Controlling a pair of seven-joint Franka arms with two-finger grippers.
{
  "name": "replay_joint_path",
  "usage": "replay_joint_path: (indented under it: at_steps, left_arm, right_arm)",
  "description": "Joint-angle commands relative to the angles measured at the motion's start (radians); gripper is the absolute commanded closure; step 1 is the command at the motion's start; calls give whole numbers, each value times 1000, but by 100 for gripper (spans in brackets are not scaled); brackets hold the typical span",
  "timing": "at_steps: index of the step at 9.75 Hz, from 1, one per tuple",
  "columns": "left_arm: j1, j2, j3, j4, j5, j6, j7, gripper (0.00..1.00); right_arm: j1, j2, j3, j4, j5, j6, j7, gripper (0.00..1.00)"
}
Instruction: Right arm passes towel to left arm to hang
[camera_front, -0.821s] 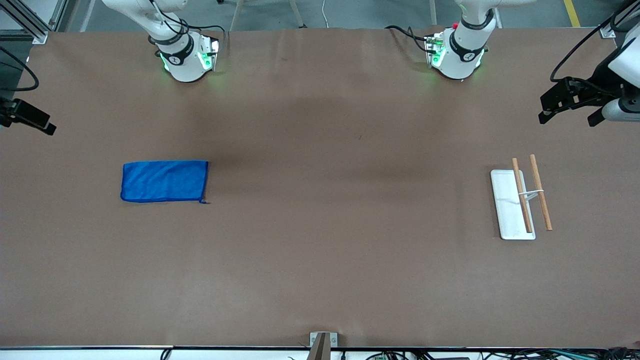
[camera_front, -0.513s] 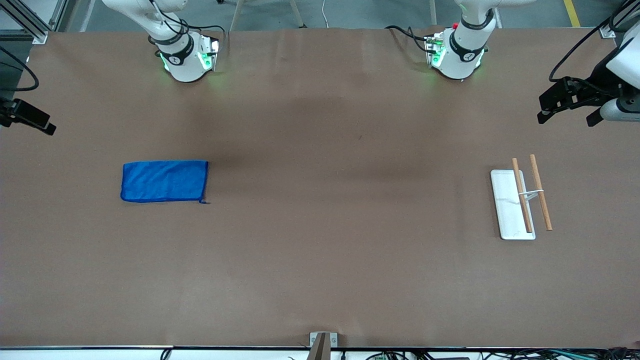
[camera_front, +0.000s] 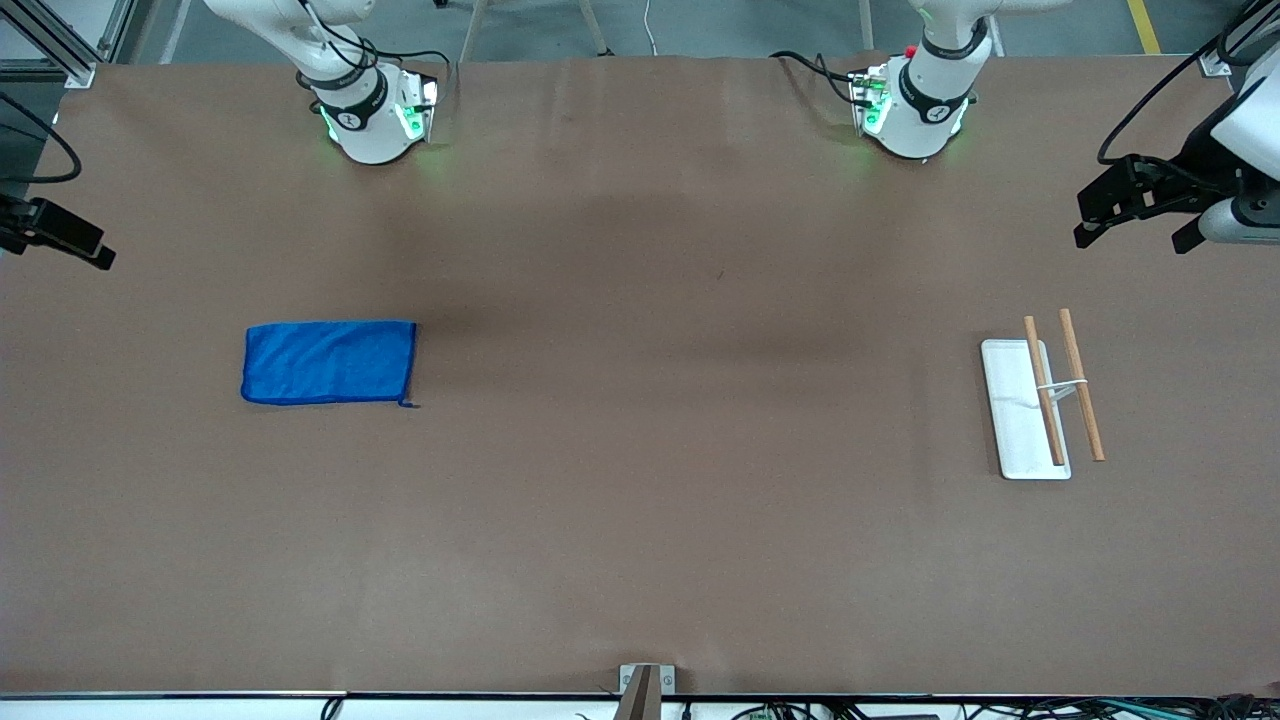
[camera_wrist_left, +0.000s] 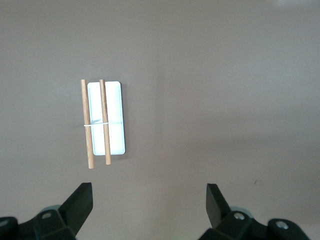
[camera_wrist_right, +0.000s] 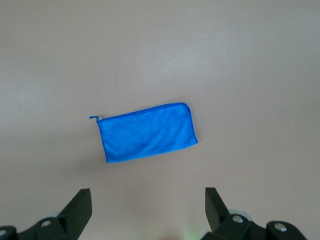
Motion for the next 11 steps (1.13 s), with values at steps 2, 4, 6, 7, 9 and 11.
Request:
replay_joint_path:
  at_steps: [2, 4, 6, 7, 9, 11]
  left_arm:
    - [0, 18, -6, -16, 16, -9, -13, 0]
    - [0, 19, -6, -16, 16, -9, -13, 0]
    - [0, 21, -6, -16, 16, -9, -14, 0]
    - [-2, 21, -6, -16, 16, -9, -16, 0]
    - [-2, 24, -4, -16, 16, -9, -16, 0]
    - [-2, 24, -6, -17, 16, -9, -16, 0]
  right_arm:
    - [-9, 2, 6, -260, -9, 213, -62, 0]
    - [-9, 69, 6, -366, -8, 371, -105, 0]
    - [-16, 139, 4, -507, -6, 591, -154, 0]
    - [-17, 184, 4, -557, -6, 696, -154, 0]
    - [-25, 273, 4, -633, -6, 904, -154, 0]
    - [-28, 330, 4, -672, -6, 1008, -171, 0]
